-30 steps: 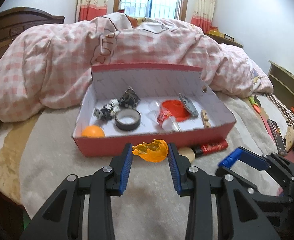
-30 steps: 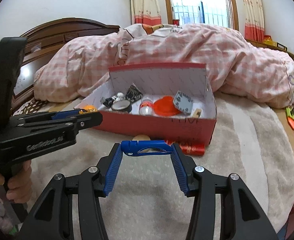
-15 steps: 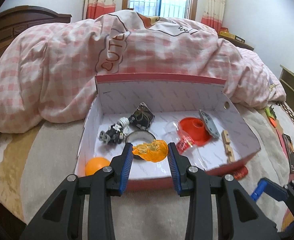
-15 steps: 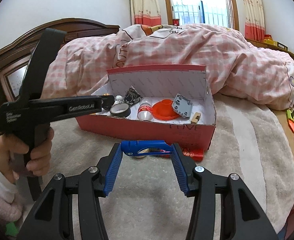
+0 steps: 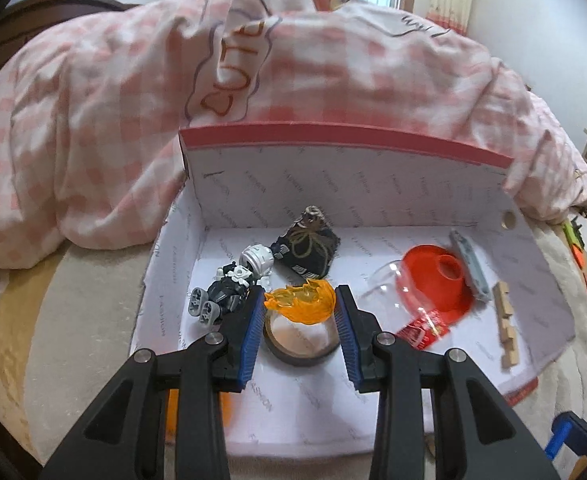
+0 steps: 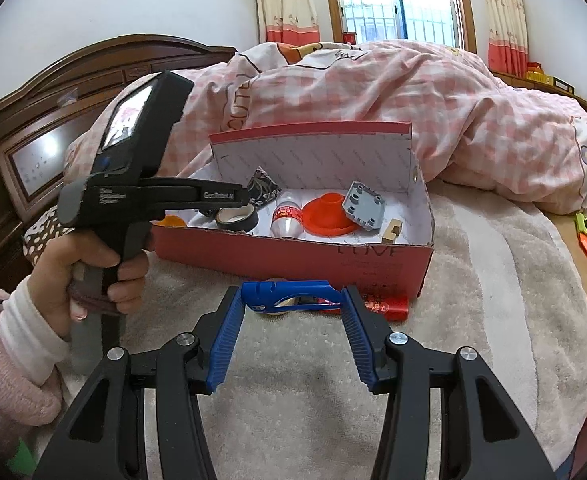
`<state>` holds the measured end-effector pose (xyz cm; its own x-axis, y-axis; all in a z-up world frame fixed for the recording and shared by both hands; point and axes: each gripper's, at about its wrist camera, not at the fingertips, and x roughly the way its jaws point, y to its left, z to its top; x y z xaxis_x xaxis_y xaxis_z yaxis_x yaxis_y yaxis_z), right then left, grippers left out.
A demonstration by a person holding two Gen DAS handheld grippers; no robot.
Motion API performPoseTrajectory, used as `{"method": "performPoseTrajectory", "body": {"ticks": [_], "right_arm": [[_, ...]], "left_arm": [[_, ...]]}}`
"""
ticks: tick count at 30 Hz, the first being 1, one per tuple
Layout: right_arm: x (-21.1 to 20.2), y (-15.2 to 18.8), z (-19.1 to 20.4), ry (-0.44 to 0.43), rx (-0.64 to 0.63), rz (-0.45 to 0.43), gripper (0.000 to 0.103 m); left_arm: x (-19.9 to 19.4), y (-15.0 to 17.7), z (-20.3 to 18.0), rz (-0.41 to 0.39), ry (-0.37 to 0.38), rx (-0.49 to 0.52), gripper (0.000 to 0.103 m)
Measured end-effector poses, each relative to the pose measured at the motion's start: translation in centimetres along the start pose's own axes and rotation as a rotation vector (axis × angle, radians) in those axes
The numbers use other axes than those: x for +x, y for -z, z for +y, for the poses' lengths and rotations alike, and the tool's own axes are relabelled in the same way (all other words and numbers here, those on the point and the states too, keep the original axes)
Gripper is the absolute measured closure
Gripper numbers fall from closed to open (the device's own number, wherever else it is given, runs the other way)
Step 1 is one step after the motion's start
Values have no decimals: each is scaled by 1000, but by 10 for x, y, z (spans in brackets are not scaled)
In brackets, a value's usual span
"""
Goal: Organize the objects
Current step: 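Carry the jelly piece and blue clip over the shoebox with both tools, then lower the jelly piece and clip into the shoebox and open both tools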
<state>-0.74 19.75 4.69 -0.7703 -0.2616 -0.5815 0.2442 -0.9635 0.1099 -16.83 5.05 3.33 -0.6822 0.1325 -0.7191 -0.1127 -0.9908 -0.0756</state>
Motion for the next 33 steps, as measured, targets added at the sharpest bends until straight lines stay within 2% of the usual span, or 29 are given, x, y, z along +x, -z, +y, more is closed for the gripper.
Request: {"method": "performPoseTrajectory", "body": {"ticks": [8,15,19,24,33], "right_arm": [[4,-9,0,10,-25,-11,52],[18,-36,-5,47,-36,-15,52],[35,-58,-16,69,-13,8,52],[68,-80,-33,55,58,72,52],[107,-89,-35,76,37,125,52]], "left_arm": [[15,-5,-1,11,-20,2,68],[20,-9,-1,19,-33,-8,68],[21,-8,-2,18,-39,-5,68],[20,-6,-2,19,-37,-9,68],[16,0,0,14,-35,-4,68]]}}
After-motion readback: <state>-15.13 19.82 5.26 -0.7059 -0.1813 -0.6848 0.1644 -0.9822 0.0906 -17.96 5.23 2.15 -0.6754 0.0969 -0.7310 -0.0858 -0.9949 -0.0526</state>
